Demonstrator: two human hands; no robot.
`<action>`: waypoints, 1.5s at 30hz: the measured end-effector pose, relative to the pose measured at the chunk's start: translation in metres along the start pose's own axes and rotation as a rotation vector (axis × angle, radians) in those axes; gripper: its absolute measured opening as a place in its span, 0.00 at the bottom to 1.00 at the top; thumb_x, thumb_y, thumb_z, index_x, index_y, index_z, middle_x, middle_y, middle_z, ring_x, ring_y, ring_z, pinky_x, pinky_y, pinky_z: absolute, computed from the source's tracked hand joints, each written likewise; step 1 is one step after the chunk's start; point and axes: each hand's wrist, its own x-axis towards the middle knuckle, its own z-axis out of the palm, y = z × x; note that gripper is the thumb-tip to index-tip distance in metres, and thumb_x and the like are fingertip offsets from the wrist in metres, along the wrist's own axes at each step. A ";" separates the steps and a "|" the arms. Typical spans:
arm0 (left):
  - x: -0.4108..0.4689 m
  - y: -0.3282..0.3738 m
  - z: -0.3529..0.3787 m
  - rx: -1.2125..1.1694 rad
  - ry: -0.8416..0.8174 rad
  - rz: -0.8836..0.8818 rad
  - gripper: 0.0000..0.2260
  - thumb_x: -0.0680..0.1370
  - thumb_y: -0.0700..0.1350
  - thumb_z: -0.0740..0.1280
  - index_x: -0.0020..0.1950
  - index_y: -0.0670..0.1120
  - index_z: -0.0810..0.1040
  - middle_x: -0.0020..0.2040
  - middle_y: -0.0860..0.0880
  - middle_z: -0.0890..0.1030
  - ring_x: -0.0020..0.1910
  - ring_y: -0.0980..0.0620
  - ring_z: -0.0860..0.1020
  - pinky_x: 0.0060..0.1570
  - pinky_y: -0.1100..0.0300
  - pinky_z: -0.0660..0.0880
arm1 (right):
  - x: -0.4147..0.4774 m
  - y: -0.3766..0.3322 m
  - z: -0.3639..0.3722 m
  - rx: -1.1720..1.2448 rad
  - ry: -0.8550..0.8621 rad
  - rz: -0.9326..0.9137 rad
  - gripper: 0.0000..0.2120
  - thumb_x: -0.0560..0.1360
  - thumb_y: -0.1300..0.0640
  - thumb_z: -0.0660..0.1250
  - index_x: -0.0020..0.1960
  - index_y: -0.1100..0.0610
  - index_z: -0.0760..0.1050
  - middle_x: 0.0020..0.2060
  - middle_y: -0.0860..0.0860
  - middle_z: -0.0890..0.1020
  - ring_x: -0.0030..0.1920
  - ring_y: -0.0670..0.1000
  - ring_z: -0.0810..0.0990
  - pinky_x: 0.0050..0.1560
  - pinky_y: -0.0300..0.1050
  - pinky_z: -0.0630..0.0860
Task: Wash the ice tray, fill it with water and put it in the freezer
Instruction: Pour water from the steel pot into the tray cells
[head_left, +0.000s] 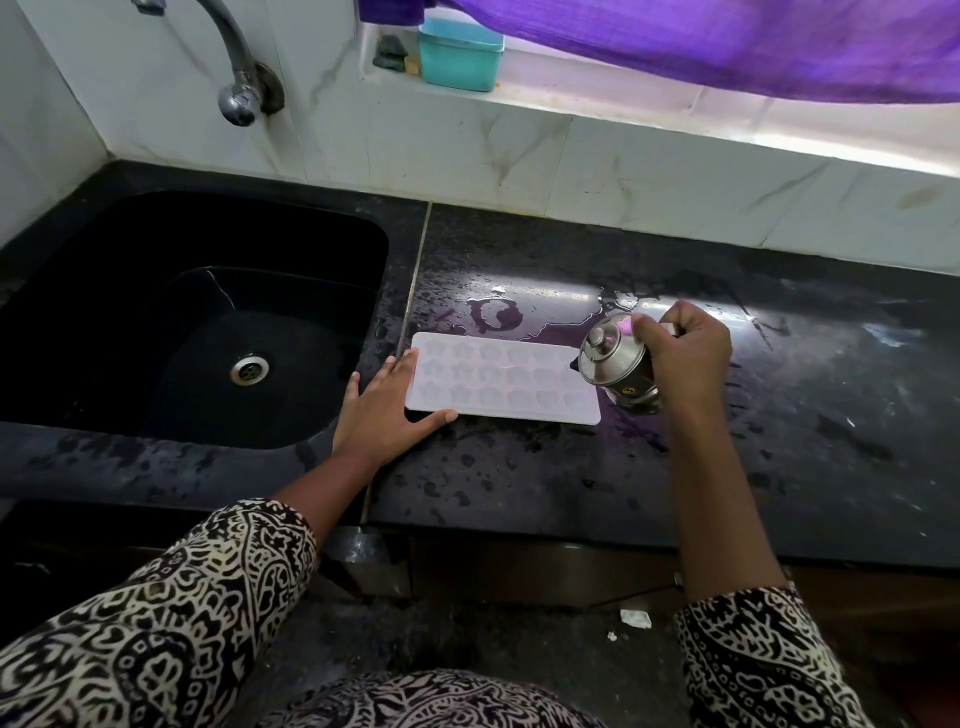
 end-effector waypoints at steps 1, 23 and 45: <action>0.000 0.000 0.000 0.002 -0.004 0.000 0.50 0.65 0.78 0.47 0.80 0.51 0.49 0.79 0.53 0.58 0.78 0.55 0.53 0.75 0.45 0.46 | 0.000 0.000 0.000 0.012 0.001 0.003 0.18 0.72 0.60 0.70 0.31 0.52 0.64 0.29 0.47 0.70 0.30 0.44 0.68 0.28 0.33 0.68; -0.001 0.001 0.000 -0.007 0.000 -0.005 0.49 0.66 0.78 0.48 0.80 0.52 0.49 0.79 0.53 0.59 0.78 0.55 0.53 0.75 0.45 0.45 | 0.011 0.027 -0.018 0.130 0.077 0.122 0.16 0.68 0.61 0.71 0.29 0.55 0.65 0.26 0.50 0.67 0.27 0.46 0.65 0.29 0.37 0.65; 0.000 0.000 0.001 0.010 -0.005 -0.007 0.50 0.65 0.79 0.47 0.80 0.51 0.48 0.79 0.53 0.57 0.78 0.55 0.52 0.75 0.45 0.46 | 0.008 0.023 -0.019 0.010 0.076 0.006 0.18 0.69 0.60 0.71 0.28 0.53 0.64 0.25 0.49 0.68 0.28 0.48 0.66 0.33 0.39 0.67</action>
